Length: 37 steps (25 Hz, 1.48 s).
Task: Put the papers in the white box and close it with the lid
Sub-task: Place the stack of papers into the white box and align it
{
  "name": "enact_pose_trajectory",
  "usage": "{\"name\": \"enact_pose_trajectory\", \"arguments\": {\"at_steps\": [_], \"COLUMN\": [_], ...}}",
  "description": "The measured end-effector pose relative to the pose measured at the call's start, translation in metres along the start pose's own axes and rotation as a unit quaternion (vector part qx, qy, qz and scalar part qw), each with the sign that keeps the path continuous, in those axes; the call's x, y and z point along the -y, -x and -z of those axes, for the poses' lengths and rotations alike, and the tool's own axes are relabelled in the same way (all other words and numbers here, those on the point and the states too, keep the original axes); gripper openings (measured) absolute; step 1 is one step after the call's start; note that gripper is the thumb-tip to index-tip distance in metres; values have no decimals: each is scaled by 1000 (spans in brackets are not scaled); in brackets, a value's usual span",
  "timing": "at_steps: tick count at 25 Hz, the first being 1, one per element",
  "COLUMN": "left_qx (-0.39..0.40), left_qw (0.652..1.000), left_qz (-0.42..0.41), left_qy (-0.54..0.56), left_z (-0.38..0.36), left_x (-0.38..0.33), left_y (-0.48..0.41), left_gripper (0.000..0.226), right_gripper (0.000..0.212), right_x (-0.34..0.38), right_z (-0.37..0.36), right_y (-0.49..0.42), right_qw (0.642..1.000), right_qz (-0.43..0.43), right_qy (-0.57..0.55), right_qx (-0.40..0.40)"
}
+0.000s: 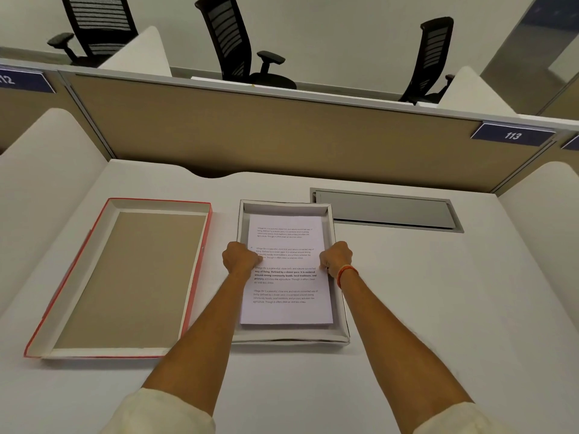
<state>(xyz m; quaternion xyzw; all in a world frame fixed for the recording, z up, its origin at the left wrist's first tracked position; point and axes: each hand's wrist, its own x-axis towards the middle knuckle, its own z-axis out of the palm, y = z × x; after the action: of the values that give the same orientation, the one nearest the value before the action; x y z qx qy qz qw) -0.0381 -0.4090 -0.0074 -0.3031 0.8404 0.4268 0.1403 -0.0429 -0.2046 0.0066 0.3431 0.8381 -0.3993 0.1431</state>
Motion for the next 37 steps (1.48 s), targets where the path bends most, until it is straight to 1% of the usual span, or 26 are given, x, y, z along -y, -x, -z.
{"name": "enact_pose_trajectory", "arguments": {"at_steps": [3, 4, 6, 8, 11, 13, 14, 15, 18, 20, 22, 23, 24, 25, 26, 27, 28, 29, 30, 32, 34, 37], "left_qx": [0, -2, -7, -10, -13, -22, -27, -32, -36, -46, -64, -61, -45, -16, 29, 83, 121, 144, 154, 158, 161, 162], "left_qw": [1000, 1000, 1000, 1000, 999, 999, 999, 999, 999, 997, 993, 989, 980, 960, 926, 879, 838, 815, 805, 793, 765, 734], "left_qz": [-5, -7, -10, -16, -24, -35, -38, -39, -28, -29, -38, -28, 0, 52, 120, 179, 215, 230, 242, 265, 291, 303], "left_qy": [-10, -12, -12, -13, -18, -11, -8, -3, 19, 45, 93, 135, 196, 274, 358, 435, 487, 512, 519, 525, 551, 586], "left_z": [0, 0, -1, -1, -2, -4, -4, -5, -3, -3, -4, -7, -10, -13, -14, -14, -15, -17, -19, -22, -26, -36], "left_x": [0, 0, 1, 2, 2, 4, 6, 7, 8, 7, 4, 4, 4, 4, 2, 1, 2, 5, 8, 11, 11, 12], "left_y": [1, 2, 4, 4, 7, 10, 13, 16, 28, 39, 56, 66, 77, 88, 98, 108, 114, 118, 120, 123, 126, 127], "left_gripper": [36, 35, 35, 35, 36, 35, 34, 33, 27, 25, 33, 36, 35, 32, 28, 25, 29, 37, 43, 43, 38, 31], "right_gripper": [8, 10, 24, 26, 10, 33, 37, 38, 27, 32, 38, 36, 32, 29, 28, 27, 27, 28, 28, 28, 29, 33], "right_x": [-2, -3, -4, -5, -2, -2, -2, -3, 3, 16, 33, 42, 51, 60, 69, 76, 83, 89, 95, 103, 108, 115], "right_z": [0, -1, -1, 0, 3, 3, 3, 2, 1, 3, 5, 6, 7, 8, 10, 12, 14, 14, 14, 12, 6, -5], "right_y": [-2, -3, -2, -1, 4, 2, 1, 0, -6, -11, -16, -18, -19, -21, -23, -25, -26, -28, -31, -39, -47, -57], "right_qw": [1000, 1000, 1000, 1000, 1000, 1000, 999, 999, 997, 994, 984, 976, 966, 956, 946, 935, 924, 912, 903, 892, 883, 868], "right_qz": [-4, -5, -6, -1, 7, 17, 25, 36, 67, 104, 164, 200, 233, 265, 291, 314, 333, 352, 367, 381, 389, 396], "right_qy": [-2, -4, -1, 1, 6, 13, 17, 21, 24, 33, 68, 88, 104, 114, 124, 137, 155, 173, 186, 193, 205, 230], "right_qx": [5, 7, 10, 11, 15, 16, 15, 13, 8, -2, 2, 12, 29, 51, 75, 92, 105, 115, 125, 145, 163, 194]}}
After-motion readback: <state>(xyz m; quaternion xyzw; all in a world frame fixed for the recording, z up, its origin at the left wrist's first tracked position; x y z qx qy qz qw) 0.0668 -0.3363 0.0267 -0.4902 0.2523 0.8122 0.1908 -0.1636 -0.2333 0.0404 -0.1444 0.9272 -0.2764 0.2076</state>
